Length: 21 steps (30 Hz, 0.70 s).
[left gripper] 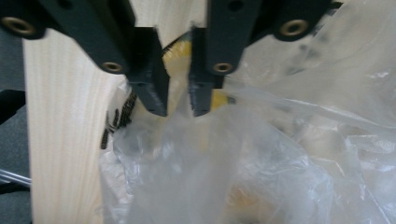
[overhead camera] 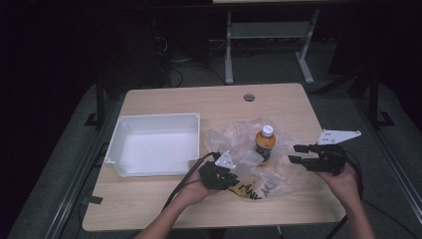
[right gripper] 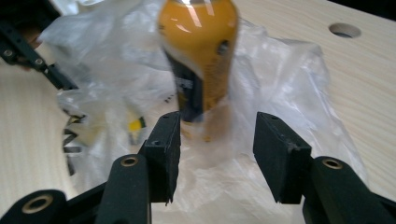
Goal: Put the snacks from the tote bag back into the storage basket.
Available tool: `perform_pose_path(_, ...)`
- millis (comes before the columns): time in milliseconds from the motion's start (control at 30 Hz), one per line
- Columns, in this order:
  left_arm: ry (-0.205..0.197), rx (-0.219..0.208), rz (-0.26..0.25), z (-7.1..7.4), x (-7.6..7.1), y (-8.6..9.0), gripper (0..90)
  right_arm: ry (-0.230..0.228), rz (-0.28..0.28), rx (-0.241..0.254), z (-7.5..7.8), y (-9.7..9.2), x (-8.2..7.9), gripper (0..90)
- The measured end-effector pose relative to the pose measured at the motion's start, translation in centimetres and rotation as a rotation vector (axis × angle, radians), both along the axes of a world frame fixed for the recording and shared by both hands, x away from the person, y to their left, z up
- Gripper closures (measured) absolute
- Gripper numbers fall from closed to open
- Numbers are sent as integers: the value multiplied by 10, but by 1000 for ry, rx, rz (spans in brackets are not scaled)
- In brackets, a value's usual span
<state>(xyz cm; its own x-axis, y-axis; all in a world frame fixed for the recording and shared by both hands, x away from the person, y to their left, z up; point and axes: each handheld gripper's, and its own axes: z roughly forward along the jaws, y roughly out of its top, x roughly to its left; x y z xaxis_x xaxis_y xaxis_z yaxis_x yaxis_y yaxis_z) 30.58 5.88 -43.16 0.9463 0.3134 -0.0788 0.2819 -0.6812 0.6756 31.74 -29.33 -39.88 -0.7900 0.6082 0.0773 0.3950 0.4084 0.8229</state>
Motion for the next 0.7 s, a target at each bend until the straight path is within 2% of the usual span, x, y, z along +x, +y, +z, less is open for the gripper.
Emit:
perform_pose_path(33, -1, -6, 1, 1, 0, 1, 741, -4, 6, -11, 1, 2, -2, 507)
perform_pose_path(200, -12, -7, -7, 10, -1, 9, 696, -12, 25, -6, 3, 7, -6, 501)
perform_pose_path(333, -13, -17, 5, 12, 0, 10, 708, -24, 63, -7, 11, 15, -10, 474)
perform_pose_path(433, -8, -22, 10, 11, 1, 9, 711, -39, 88, -4, 18, 21, -12, 455)
perform_pose_path(567, 0, -31, 16, 6, 2, 4, 724, -32, 121, 4, 28, 29, -12, 443)
perform_pose_path(700, 7, -26, 4, 1, 0, 0, 724, -42, 195, 9, 37, 47, -16, 443)
